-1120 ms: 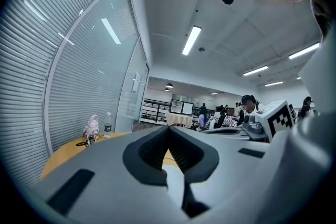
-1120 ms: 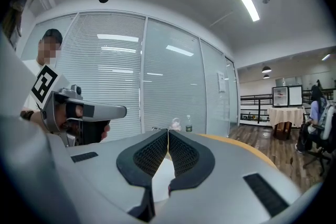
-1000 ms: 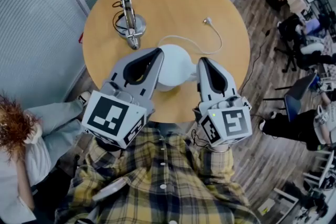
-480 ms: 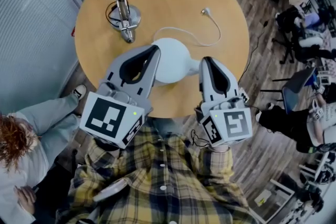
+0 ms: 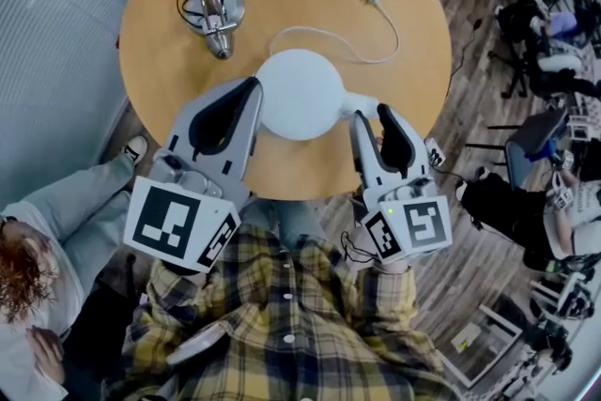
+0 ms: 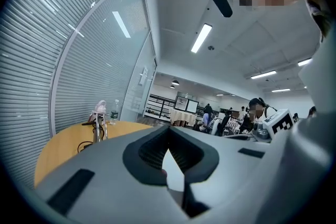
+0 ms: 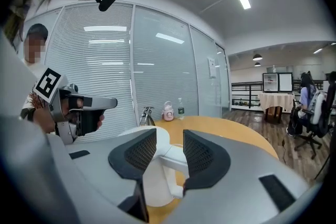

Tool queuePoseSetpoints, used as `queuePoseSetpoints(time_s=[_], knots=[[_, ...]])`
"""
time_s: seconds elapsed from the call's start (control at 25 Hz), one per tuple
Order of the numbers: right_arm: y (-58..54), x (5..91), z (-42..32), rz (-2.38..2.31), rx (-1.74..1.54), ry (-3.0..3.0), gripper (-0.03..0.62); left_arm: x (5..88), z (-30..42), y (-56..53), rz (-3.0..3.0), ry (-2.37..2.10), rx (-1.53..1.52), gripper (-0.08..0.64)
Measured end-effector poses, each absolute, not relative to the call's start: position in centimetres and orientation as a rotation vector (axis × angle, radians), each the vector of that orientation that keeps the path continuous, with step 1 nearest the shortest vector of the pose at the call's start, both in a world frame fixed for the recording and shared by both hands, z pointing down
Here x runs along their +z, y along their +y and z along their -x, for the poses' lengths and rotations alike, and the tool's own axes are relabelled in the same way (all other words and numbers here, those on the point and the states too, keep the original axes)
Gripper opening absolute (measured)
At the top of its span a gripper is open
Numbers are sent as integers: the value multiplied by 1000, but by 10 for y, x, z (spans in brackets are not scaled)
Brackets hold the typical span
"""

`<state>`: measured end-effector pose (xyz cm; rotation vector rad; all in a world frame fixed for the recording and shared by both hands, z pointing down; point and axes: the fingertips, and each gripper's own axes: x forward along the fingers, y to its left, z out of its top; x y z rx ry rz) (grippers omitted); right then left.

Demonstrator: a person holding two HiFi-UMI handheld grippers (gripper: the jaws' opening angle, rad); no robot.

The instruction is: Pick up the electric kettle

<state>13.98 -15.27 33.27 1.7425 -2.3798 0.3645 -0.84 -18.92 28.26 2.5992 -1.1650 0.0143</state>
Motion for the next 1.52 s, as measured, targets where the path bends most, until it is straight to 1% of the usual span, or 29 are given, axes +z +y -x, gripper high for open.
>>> queuePoseSetpoints(time_s=[0.16,0.24,0.36,1.04,1.52], knots=[[-151,345,-146,-1786,305,-2322,229,298,23,-195,-2562,-1225,40,3],[-149,356,-153,-1817,297,-2290,250,307,29,-198,-2547,-1248,62,3],[-148,366,-159,-1834,295,-2265,262,316,34,-200,-2535,-1266,73,3],[-165,448,-167,-1827,435,-2212,262,365,41,-215,-2493,-1290,106,3],[-189,458,-176,-1870,411,-2214,259,387,42,-225,-2438,-1307,113,3]])
